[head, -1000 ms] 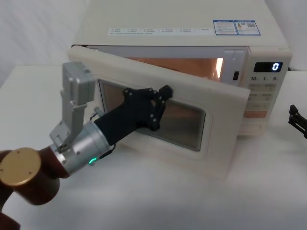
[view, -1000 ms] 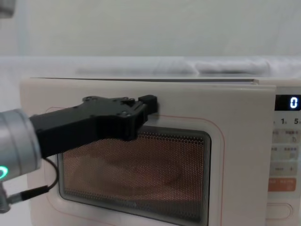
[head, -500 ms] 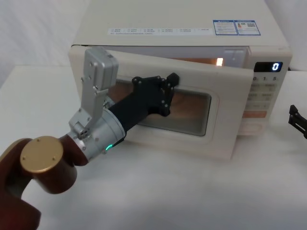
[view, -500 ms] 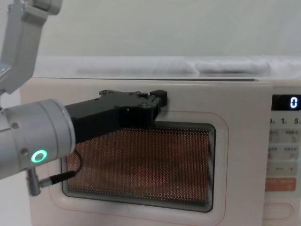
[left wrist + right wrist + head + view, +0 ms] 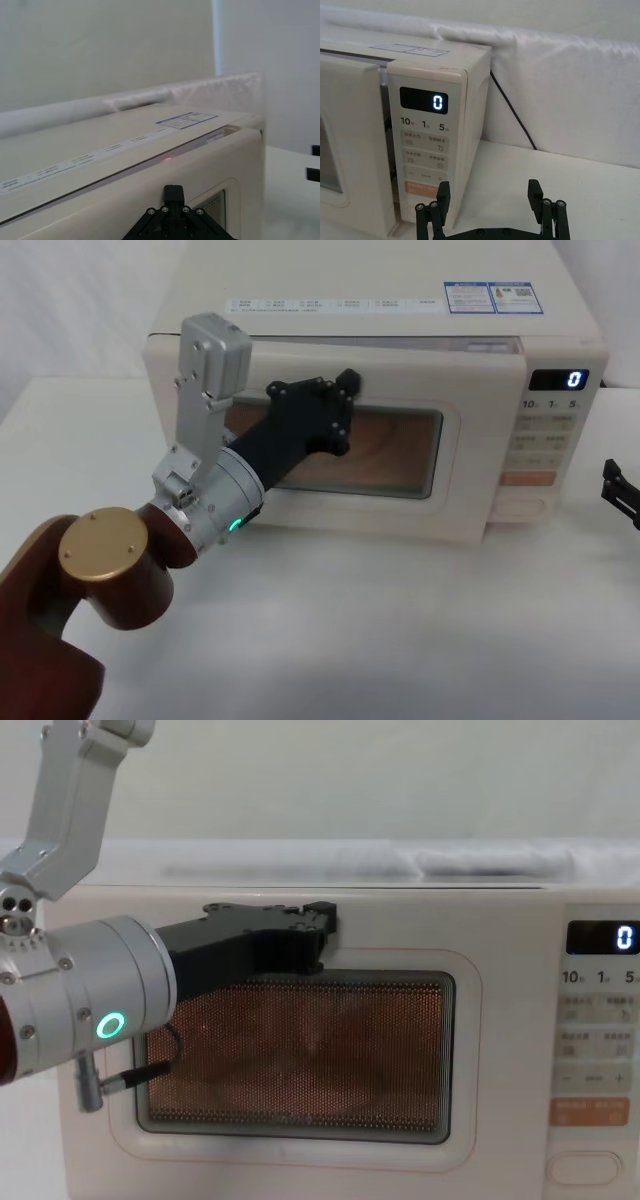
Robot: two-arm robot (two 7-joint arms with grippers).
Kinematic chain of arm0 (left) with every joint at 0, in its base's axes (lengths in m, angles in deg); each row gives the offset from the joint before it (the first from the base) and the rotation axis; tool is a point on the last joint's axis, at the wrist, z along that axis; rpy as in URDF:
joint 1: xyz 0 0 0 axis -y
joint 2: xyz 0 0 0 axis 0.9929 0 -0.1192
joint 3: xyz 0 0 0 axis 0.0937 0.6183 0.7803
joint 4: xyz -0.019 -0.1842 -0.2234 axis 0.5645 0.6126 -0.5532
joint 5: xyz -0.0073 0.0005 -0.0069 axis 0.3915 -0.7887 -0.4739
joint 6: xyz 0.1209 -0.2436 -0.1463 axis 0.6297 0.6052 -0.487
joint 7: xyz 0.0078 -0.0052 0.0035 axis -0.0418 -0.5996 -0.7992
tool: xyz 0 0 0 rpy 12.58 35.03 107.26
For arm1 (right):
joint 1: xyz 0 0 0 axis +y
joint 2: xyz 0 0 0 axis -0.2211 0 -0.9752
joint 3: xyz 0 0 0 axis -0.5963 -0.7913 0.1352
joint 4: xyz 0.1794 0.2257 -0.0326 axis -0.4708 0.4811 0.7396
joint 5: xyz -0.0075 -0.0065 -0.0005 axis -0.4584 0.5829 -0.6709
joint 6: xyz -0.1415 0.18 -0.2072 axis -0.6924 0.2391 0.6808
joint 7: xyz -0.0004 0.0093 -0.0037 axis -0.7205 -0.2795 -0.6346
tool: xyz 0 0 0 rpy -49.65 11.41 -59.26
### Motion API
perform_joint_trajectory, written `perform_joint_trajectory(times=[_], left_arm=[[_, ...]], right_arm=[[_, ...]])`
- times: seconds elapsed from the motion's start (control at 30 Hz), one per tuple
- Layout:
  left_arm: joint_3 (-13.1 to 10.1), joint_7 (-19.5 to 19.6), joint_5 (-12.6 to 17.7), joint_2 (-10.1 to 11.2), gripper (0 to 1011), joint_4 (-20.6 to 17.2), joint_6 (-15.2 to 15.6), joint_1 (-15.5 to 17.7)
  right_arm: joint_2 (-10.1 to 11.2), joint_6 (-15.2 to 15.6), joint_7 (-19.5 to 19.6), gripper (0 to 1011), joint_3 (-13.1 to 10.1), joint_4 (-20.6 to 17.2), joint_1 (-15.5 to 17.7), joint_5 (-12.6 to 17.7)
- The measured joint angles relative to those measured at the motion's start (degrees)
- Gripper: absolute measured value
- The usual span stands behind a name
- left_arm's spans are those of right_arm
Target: Press the button to open the microwave door with one hand; close the microwave door with the other hand.
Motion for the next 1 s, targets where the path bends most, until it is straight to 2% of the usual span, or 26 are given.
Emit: perform_joint_trajectory(times=[0.33,1.0], left_arm=[[1.24,-1.06,0.47,-1.89,0,0.91,1.17,0.13],[0.39,-0.65,1.87,-4.17,0,2.87,2.04,1.92]], right_arm=[[0.0,0.0,0.0,1002,0.0,0.0,0.0,0.0],[0.0,0.0,0.0,1002,0.0,0.0,0.0,0.0]])
